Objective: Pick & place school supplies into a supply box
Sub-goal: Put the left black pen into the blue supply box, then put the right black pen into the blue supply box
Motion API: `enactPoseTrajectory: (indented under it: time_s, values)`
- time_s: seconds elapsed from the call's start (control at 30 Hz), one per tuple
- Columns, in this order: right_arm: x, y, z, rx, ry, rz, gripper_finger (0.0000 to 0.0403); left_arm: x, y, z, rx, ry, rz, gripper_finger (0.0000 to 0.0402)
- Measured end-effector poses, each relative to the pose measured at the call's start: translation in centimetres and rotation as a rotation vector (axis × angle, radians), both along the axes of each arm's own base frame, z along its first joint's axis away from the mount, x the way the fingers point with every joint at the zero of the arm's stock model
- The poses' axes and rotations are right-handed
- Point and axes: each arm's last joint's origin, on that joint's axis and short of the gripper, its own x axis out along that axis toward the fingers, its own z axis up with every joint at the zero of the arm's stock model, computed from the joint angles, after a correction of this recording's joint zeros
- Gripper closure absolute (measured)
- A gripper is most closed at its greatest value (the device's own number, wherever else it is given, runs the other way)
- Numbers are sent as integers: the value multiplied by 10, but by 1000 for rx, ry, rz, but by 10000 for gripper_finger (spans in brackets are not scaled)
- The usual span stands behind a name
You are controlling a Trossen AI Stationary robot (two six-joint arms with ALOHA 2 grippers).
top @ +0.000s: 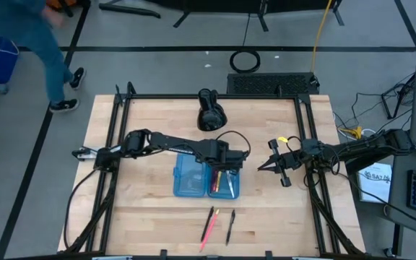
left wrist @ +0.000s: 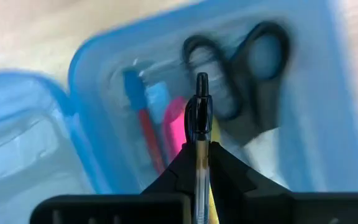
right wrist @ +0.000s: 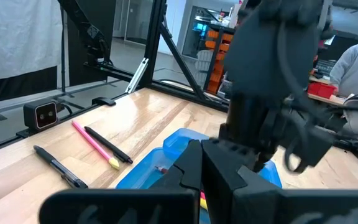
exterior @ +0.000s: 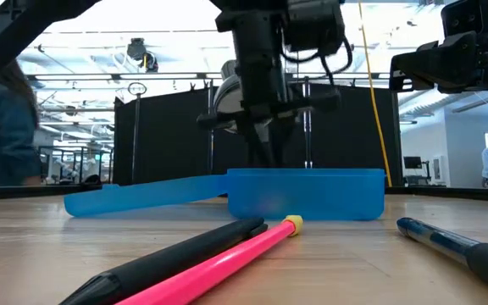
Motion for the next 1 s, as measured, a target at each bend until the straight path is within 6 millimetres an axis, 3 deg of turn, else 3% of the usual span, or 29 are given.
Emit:
enactPoseTrajectory:
  time_s: [0.17, 0.53, 0.77, 1.0]
  values:
    - [0, 0, 0, 0, 0, 0, 403, -5, -1, -18, -12, 26, 23, 374]
    - [0, 0, 0, 0, 0, 0, 403, -6, -3, -16, -9, 24, -11, 335]
    - [0, 0, 0, 0, 0, 0, 403, -7, -3, 0, 1, 53, -50, 282]
    - [0, 0, 0, 0, 0, 0, 403, -9, -4, 36, 22, 87, -133, 249]
